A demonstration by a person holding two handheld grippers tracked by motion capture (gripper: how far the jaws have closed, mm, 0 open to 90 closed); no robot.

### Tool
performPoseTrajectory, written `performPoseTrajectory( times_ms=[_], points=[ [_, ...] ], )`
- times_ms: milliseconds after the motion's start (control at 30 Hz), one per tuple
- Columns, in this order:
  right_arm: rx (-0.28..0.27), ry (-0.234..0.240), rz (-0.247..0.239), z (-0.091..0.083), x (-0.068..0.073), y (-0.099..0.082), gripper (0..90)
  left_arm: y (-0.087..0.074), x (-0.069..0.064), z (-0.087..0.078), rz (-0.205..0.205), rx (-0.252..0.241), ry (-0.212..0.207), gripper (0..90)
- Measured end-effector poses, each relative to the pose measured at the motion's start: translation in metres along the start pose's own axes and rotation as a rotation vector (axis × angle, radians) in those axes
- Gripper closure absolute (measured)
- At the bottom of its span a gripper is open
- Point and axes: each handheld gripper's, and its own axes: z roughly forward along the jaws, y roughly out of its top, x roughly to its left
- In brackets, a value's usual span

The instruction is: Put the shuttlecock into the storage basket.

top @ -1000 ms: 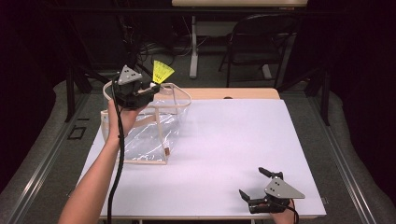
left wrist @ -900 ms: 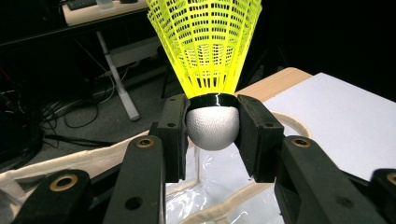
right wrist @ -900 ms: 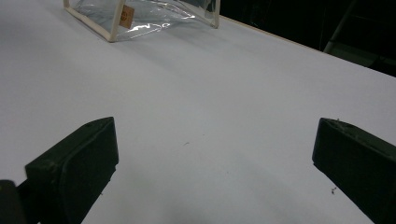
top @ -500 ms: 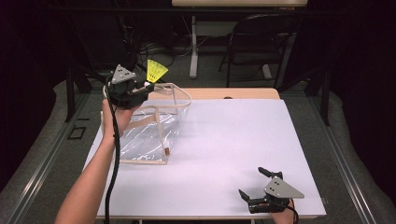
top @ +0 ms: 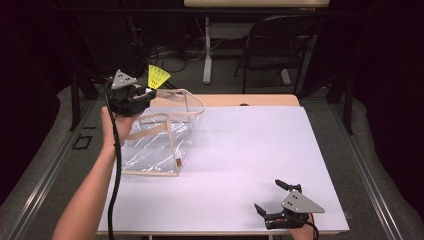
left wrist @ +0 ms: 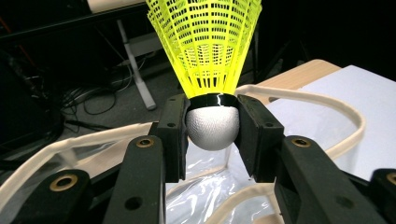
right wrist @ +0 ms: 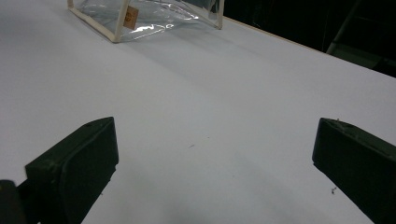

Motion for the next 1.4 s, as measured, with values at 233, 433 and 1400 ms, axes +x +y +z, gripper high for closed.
performPoseTrajectory(
  times_ms=[233, 433, 1400],
  points=[
    [0.011, 0.002, 0.007, 0.002, 0.001, -0.001, 0.0, -0.013, 0.011, -0.001, -0.021, 0.015, 0.015, 64.6],
    [0.017, 0.001, -0.001, 0.003, 0.001, -0.001, 0.0, -0.018, 0.012, 0.003, -0.028, 0.031, 0.016, 64.6],
    [0.023, 0.005, -0.001, 0.004, 0.0, -0.002, 0.1, -0.026, 0.023, 0.01, -0.017, 0.09, 0.02, 64.5]
  ],
)
